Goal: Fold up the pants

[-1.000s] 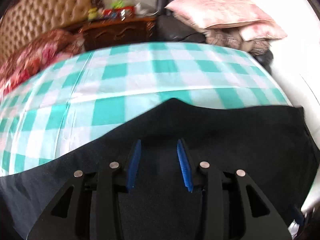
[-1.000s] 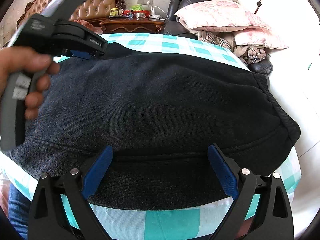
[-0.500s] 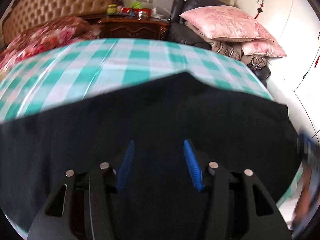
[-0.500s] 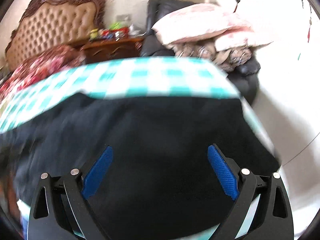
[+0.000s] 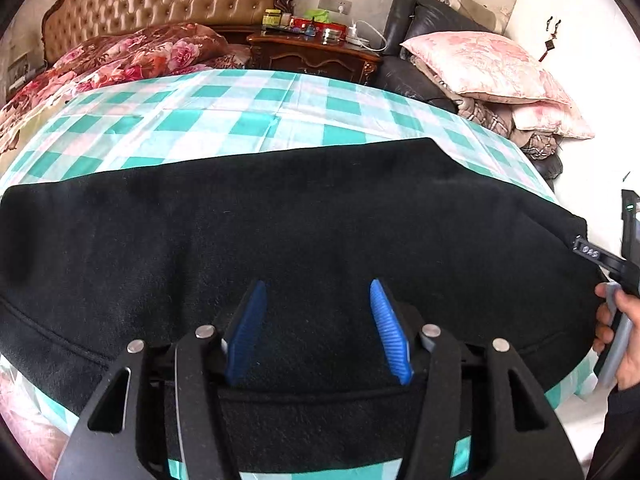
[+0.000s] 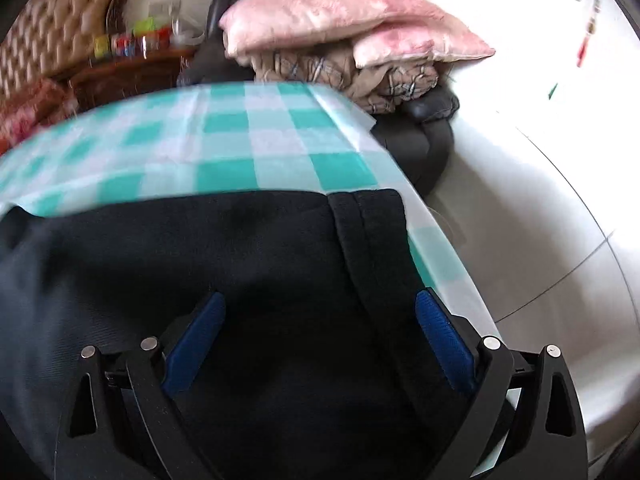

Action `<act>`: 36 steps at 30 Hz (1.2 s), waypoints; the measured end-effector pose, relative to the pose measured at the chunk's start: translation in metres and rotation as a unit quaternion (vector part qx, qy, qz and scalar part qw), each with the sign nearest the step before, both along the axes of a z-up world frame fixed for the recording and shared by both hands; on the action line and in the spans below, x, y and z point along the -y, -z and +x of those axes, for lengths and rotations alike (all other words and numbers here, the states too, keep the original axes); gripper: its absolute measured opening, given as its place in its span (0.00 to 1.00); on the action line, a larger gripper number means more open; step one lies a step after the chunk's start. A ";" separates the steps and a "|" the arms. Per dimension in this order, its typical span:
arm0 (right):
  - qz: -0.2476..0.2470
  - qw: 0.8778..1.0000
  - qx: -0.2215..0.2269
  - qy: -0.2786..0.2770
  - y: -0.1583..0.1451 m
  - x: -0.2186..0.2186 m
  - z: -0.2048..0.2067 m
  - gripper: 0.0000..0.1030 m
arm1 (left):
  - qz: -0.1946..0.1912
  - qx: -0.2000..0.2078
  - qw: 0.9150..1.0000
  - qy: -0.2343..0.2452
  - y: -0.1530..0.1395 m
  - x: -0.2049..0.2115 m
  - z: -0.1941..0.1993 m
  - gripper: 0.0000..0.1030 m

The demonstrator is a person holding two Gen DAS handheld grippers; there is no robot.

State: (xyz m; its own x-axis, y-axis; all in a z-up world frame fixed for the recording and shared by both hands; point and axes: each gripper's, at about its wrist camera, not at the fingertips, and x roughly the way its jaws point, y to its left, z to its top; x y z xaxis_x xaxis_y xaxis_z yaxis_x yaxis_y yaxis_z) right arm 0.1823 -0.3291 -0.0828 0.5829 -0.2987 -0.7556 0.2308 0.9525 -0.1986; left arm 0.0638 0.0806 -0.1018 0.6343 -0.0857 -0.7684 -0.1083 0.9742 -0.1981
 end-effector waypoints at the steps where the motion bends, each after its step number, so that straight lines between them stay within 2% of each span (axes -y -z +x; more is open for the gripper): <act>1: 0.016 1.000 0.008 -0.014 -0.006 -0.008 -0.010 0.90 | 0.003 0.003 1.000 0.003 -0.001 0.002 -0.001 0.54; 4: 0.049 0.994 0.007 -0.102 -0.015 -0.058 -0.048 0.90 | 0.013 0.010 1.000 0.007 -0.004 0.004 -0.006 0.57; 8: 0.083 0.982 -0.004 -0.167 -0.011 -0.103 -0.089 0.90 | 0.023 0.016 1.000 0.008 -0.007 0.003 -0.012 0.59; 11: 0.070 0.974 -0.034 -0.213 0.007 -0.134 -0.105 0.90 | 0.030 0.017 0.999 0.010 -0.006 0.002 -0.017 0.61; 13: 0.041 0.975 -0.055 -0.211 0.020 -0.143 -0.104 0.90 | 0.031 0.016 0.999 0.012 -0.004 0.001 -0.020 0.62; 20: 0.036 0.978 -0.052 -0.197 0.023 -0.148 -0.108 0.91 | 0.037 0.009 0.999 0.008 0.005 -0.006 -0.026 0.64; 23: 0.035 0.979 -0.054 -0.191 0.021 -0.150 -0.109 0.91 | 0.040 -0.008 0.999 0.009 0.014 -0.007 -0.026 0.69; 25: 0.040 0.980 -0.053 -0.185 0.015 -0.150 -0.114 0.91 | 0.038 -0.027 0.999 0.010 0.025 -0.009 -0.025 0.69; 27: 0.058 0.979 -0.042 -0.191 0.008 -0.150 -0.115 0.91 | 0.050 -0.021 0.998 0.016 0.027 -0.006 -0.028 0.69; 30: 0.067 0.976 -0.022 -0.208 -0.006 -0.159 -0.119 0.91 | 0.042 -0.016 0.999 0.012 0.024 -0.011 -0.031 0.70; 33: 0.091 0.969 -0.016 -0.230 -0.019 -0.180 -0.116 0.91 | 0.036 0.011 0.999 -0.022 0.011 -0.035 -0.044 0.70; 36: 0.097 0.956 -0.008 -0.278 -0.030 -0.224 -0.111 0.90 | -0.004 0.035 0.996 -0.080 0.000 -0.088 -0.063 0.70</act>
State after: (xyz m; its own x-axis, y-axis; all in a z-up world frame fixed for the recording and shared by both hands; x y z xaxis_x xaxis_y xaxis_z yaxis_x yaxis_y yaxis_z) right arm 0.0709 -0.1055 -0.0530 0.5995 0.2002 -0.7749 -0.3235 0.9462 -0.0058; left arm 0.0006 0.1687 -0.1014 0.6923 0.0156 -0.7214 -0.2481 0.9439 -0.2177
